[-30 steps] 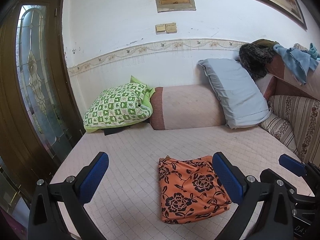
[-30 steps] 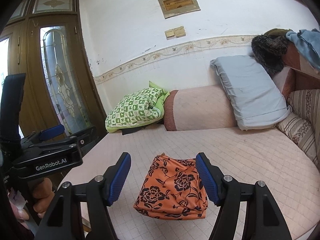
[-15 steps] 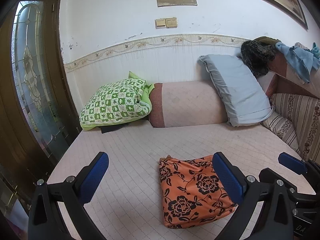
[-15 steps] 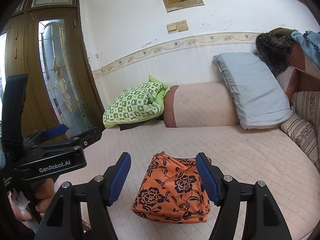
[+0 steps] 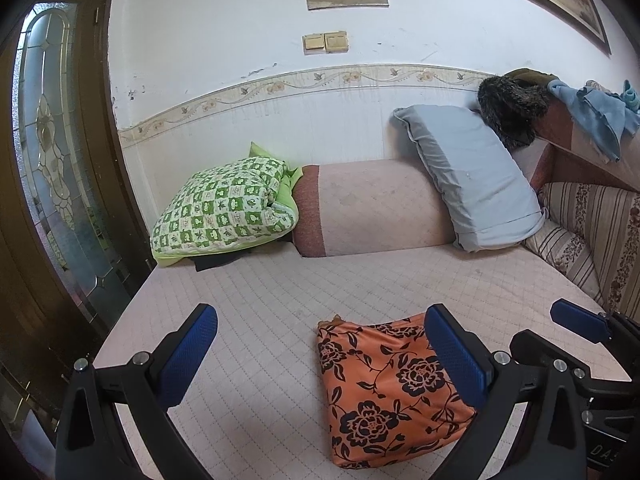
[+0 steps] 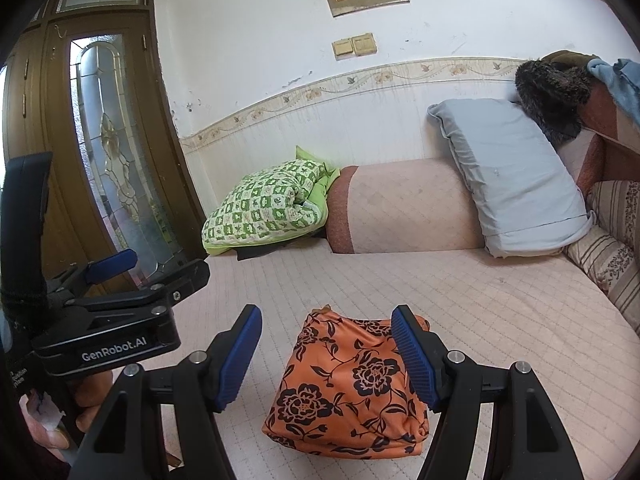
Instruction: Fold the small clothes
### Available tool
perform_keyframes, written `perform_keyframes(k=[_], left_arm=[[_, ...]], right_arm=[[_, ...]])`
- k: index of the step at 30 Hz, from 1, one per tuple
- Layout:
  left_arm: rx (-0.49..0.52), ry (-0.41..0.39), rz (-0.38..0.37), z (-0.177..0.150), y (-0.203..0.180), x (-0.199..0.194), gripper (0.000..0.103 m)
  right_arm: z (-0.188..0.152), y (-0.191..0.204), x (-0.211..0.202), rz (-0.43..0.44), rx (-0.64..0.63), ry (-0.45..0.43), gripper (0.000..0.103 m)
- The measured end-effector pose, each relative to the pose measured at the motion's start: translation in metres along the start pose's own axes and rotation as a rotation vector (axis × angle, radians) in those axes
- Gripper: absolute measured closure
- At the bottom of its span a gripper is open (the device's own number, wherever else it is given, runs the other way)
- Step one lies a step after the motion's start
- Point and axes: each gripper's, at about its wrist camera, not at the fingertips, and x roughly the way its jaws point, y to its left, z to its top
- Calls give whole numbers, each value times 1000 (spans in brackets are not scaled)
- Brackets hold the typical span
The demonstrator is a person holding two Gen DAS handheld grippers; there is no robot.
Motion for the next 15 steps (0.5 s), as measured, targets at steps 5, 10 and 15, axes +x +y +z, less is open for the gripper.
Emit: perform_keyframes(k=[5, 10, 15], left_arm=[[-5, 3, -6, 0, 2, 6, 0], [-12, 13, -11, -1, 5, 17, 0], [-14, -3, -11, -8, 7, 31, 0]], right_arm=[[1, 0, 6, -5, 5, 4, 32], [0, -1, 17, -2, 6, 18, 32], [0, -1, 35, 19, 21, 45, 32]])
